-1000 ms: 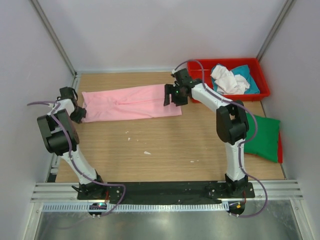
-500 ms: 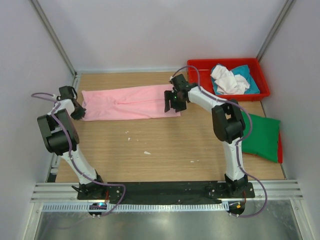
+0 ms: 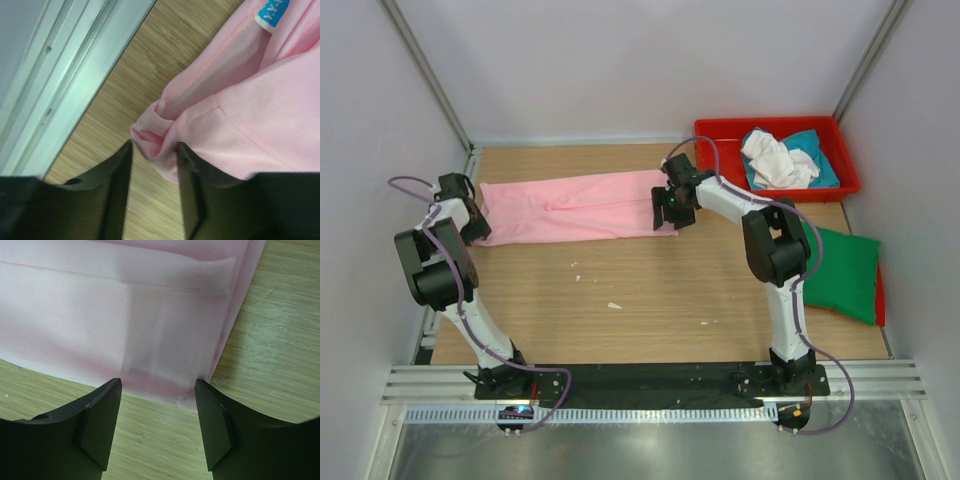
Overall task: Fold and stack the t-shirts
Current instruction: Fold the tshirt
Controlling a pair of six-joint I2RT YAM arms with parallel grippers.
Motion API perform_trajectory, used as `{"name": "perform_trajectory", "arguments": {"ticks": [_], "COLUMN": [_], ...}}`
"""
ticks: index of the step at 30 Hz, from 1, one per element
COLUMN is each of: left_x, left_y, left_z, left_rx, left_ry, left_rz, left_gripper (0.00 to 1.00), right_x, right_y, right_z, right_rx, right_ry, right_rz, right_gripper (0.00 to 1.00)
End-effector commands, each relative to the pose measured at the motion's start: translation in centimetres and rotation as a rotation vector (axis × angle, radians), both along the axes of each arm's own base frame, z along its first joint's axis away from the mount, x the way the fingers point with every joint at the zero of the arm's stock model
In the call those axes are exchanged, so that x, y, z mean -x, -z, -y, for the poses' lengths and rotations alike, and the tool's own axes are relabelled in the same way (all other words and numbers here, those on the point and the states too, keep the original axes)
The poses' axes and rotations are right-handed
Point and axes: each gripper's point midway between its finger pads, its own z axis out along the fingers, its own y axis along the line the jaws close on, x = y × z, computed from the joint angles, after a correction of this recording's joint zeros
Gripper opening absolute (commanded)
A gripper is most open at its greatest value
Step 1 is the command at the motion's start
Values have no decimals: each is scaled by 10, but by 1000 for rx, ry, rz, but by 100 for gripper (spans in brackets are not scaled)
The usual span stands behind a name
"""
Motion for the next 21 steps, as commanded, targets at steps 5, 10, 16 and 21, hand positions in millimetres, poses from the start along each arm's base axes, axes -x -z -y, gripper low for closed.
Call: {"name": "perform_trajectory", "arguments": {"ticks": [5,10,16,21], "left_x": [0,-19,-33,-42], "left_y": [-37,-66,-110,-134], "left_z": [-18,-16,9,35], "left_rx": [-104,-62,95,233], "left_ry": [-11,-59,-161,-253], "left_rz": [20,92,296,417], "left_gripper": [71,74,85,86], "right_x": [12,6,-12,-27], "right_y": [15,2,-59,-121], "right_z": [9,6,-21,-43], "right_rx": [48,51,-74,-88], "right_ry": [-17,-46,-142,-275], "right_rz": [-19,5,137,328], "right_gripper": [67,66,71,82]}}
